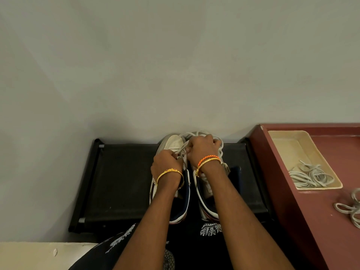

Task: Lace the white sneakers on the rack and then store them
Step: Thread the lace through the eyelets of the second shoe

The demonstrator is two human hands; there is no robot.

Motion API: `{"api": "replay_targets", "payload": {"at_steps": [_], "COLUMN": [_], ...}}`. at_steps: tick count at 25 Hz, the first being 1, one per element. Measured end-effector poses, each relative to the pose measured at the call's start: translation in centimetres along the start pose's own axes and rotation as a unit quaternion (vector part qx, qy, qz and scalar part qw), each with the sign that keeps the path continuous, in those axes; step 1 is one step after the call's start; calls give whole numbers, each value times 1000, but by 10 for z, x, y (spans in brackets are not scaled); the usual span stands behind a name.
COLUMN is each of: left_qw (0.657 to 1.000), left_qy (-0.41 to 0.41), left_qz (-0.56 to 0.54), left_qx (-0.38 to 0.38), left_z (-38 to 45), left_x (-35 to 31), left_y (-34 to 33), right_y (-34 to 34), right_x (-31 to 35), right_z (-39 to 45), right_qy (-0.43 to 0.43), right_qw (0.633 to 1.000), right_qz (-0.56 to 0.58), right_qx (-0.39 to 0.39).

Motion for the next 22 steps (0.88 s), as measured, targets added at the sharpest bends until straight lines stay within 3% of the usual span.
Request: {"api": "replay_targets", "payload": {"at_steps": [7, 9, 12, 14, 16, 19, 22], "left_qw": [1000, 1000, 1000, 1000, 1000, 1000, 1000], "left_qy": [7, 6, 8, 6, 6, -11, -20], "left_qz": [-21, -20, -22, -20, -16, -4, 5], "left_qx": [-7, -4, -1, -2, 2, 14, 17], "left_z": [-2, -2, 0, -1, -1, -2, -2], "left_x": [1, 0, 2, 3, 4, 1, -1], "left_y": [-2, -2, -3, -4, -4, -5, -4], "right_y": [117, 136, 141, 121, 85, 28, -8], "right_x": [-10, -4, -10, -20, -21, -10, -1], "right_z": [-15, -20, -15, -7, -4, -5, -4], "right_qy": [7, 19, -28, -83, -99, -15, 18], "right_qw": [976, 967, 953, 971, 991, 998, 997], "right_qz": [148, 167, 185, 121, 40, 41, 26], "right_qx": [-162, -192, -238, -190, -75, 39, 76]}}
Point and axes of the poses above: each hand's wrist, its own z-axis towards the middle knuckle, its own y-axis out of the back of the hand, x = y × z, the point moved 3 cm from there along z, towards the middle knuckle, and after that the axes turned 10 degrees about -x, right-handed, at the moved point
